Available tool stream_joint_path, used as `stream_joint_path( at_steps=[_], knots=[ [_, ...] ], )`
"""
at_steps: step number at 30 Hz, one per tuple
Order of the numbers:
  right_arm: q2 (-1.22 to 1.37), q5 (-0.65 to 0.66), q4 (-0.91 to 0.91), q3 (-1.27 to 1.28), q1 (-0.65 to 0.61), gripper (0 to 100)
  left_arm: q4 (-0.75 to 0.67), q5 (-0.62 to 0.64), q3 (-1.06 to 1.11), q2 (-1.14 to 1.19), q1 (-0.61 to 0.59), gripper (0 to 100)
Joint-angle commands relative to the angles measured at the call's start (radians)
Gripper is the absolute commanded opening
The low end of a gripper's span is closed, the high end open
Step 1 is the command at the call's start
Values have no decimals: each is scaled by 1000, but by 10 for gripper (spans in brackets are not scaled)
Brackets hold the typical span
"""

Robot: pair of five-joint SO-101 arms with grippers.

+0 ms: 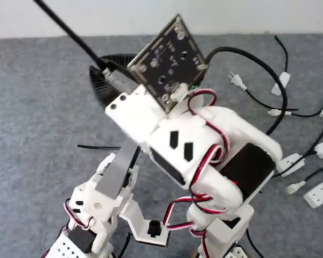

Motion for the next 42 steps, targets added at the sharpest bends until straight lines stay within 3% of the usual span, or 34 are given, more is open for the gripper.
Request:
stream_joint_path(
  at_steps=[1, 31, 42],
  knots=[
    [-45, -15, 18, -26, -12, 8, 31, -29, -53, -5, 5, 400],
    [-150, -14, 31, 130, -39, 8, 44, 34, -38, -5, -124, 397],
    [-142, -12, 16, 135, 58, 8, 44, 37, -8, -5, -124, 397]
  ],
)
